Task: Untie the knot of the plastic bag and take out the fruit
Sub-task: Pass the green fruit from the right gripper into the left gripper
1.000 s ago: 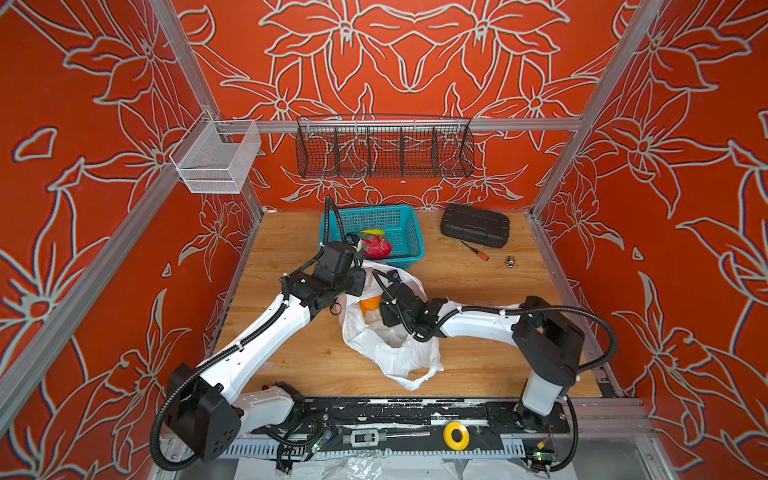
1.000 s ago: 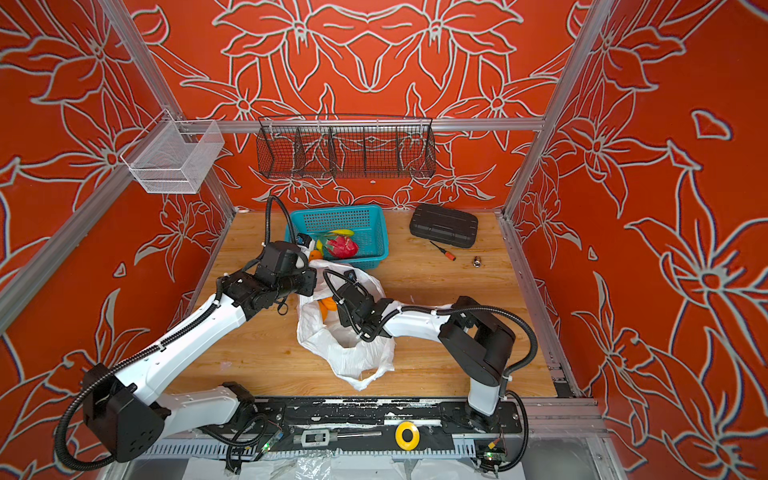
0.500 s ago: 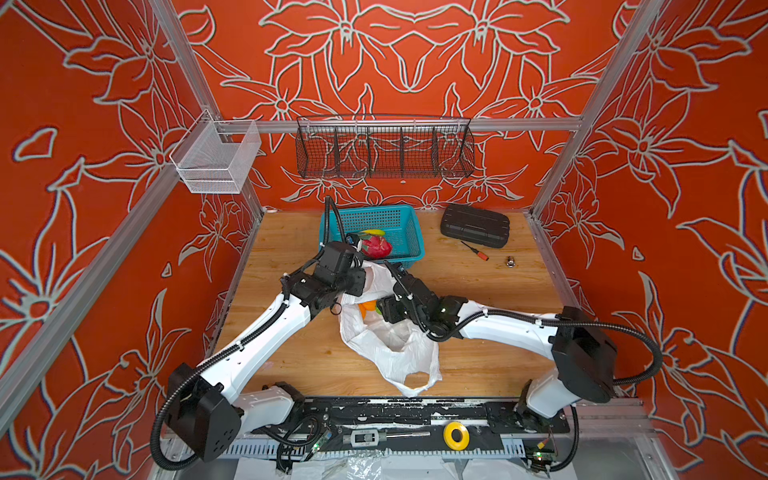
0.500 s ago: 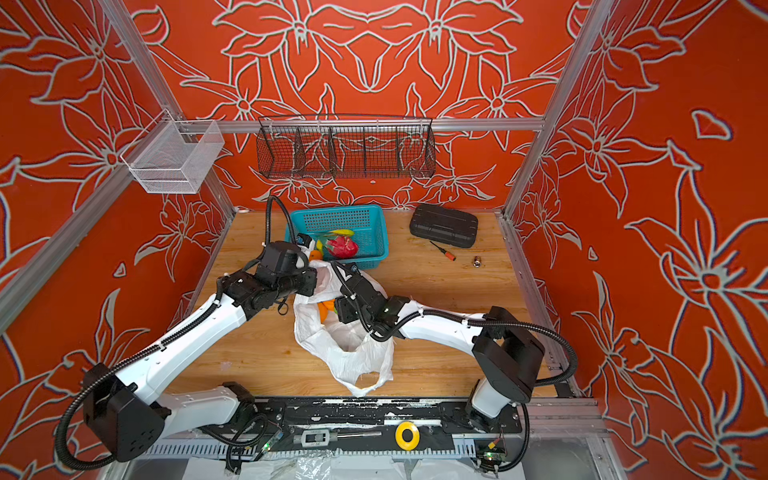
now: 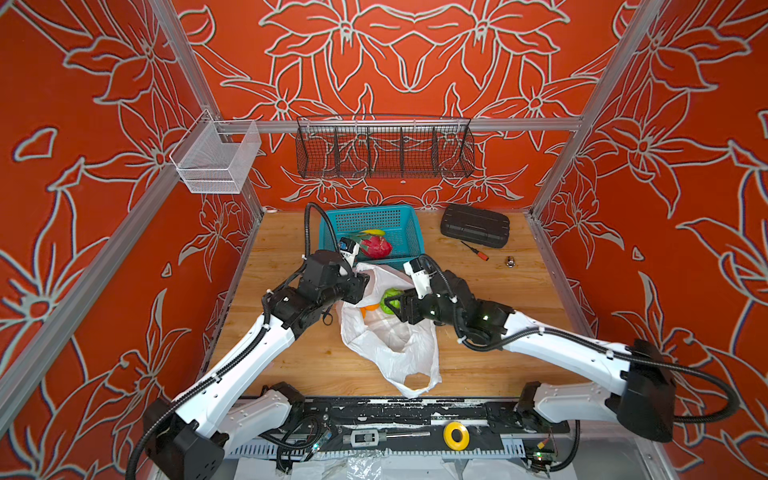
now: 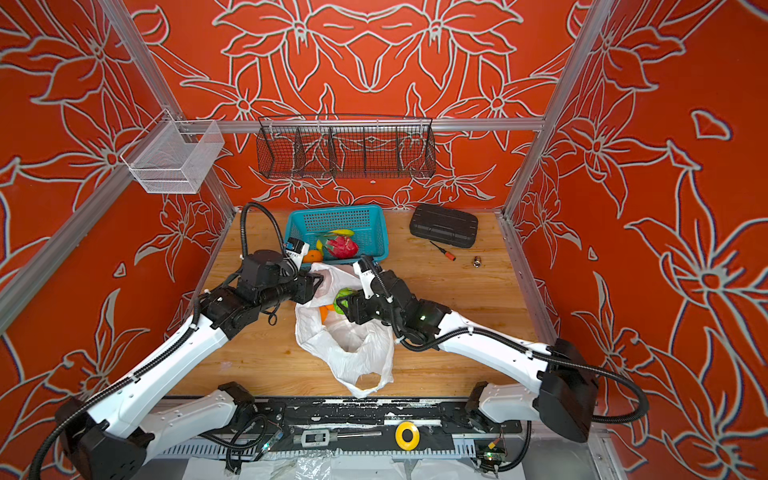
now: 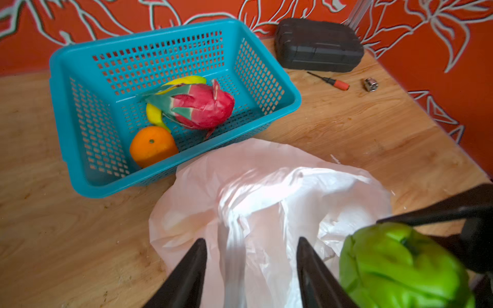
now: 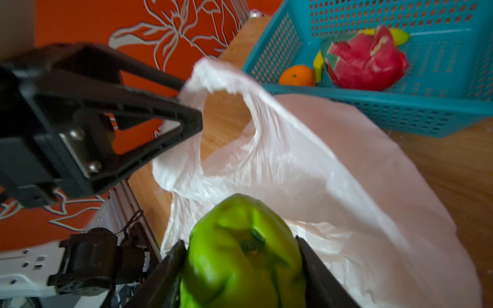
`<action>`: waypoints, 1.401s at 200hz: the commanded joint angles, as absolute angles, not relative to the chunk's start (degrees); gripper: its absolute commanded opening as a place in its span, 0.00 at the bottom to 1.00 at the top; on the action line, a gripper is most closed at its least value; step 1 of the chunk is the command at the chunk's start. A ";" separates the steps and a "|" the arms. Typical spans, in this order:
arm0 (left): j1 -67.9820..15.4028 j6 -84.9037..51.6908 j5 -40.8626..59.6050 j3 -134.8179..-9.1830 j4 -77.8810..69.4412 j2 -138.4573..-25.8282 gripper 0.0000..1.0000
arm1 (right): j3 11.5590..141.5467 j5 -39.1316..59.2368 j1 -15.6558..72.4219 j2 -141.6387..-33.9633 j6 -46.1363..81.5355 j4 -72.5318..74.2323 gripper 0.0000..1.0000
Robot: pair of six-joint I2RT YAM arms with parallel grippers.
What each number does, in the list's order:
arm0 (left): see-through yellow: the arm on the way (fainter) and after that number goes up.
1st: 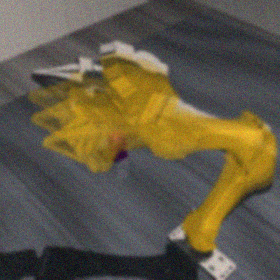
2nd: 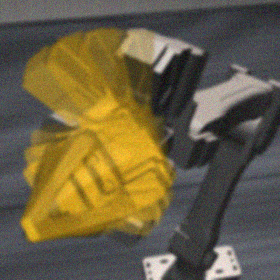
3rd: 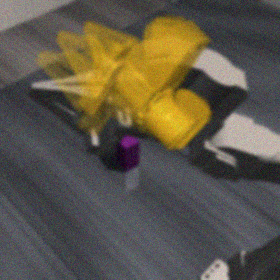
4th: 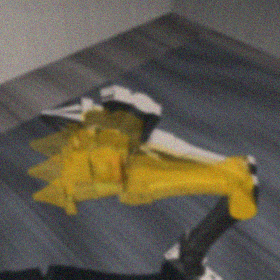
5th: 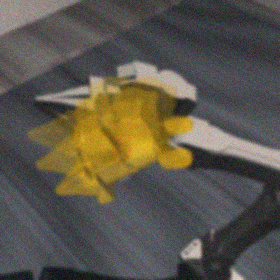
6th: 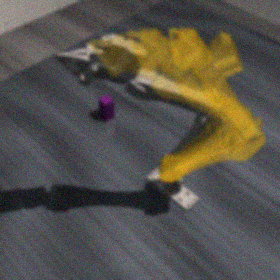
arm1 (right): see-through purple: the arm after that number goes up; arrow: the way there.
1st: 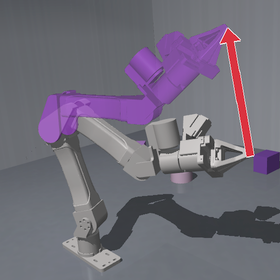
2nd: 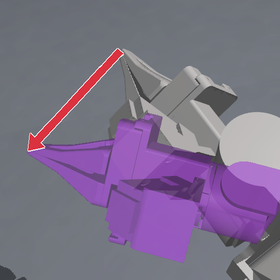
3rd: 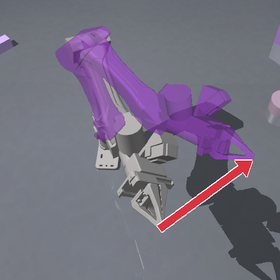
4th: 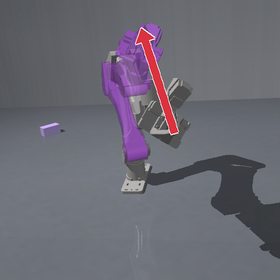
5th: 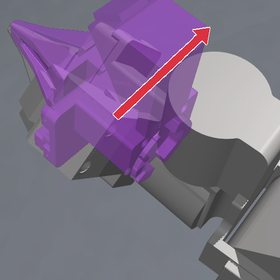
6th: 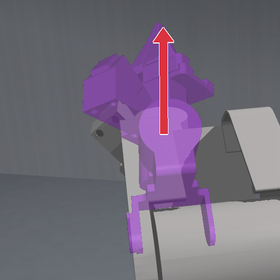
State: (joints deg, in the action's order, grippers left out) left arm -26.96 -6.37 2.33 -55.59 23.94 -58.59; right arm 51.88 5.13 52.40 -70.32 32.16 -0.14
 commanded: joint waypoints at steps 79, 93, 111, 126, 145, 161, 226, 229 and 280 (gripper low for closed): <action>-36.17 12.46 11.64 -52.36 3.58 -50.36 0.79 | 55.04 14.63 36.96 -63.55 48.44 6.89 0.54; -37.05 15.34 12.85 -52.84 1.73 -51.20 0.90 | 54.49 17.85 34.69 -63.25 52.02 9.44 0.54; -37.76 18.93 15.17 -53.55 -0.79 -53.06 0.99 | 52.97 21.50 32.36 -63.03 56.86 13.97 0.54; -38.16 21.97 16.24 -54.28 -3.19 -55.09 0.98 | 51.65 24.06 31.34 -62.96 60.03 17.72 0.54; -38.66 25.32 16.83 -56.81 -4.18 -59.40 0.98 | 50.99 26.31 30.86 -62.92 61.01 19.72 0.54; -39.43 27.33 16.73 -59.48 -4.14 -62.46 0.98 | 50.56 27.54 30.92 -62.50 60.30 20.55 0.54; -42.18 31.04 12.85 -64.80 -7.33 -72.38 1.00 | 50.89 31.29 30.93 -61.83 58.52 20.89 0.54; -42.31 31.03 12.73 -65.12 -7.22 -72.61 1.00 | 50.93 31.38 30.90 -61.74 58.46 20.63 0.54; -43.66 30.81 9.49 -66.37 -6.77 -74.96 0.66 | 50.80 29.92 30.89 -59.54 55.67 16.93 0.55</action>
State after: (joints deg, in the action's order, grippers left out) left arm -42.50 30.04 10.52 -64.64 -6.81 -73.84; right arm 50.85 29.10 30.79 -61.43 57.19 16.73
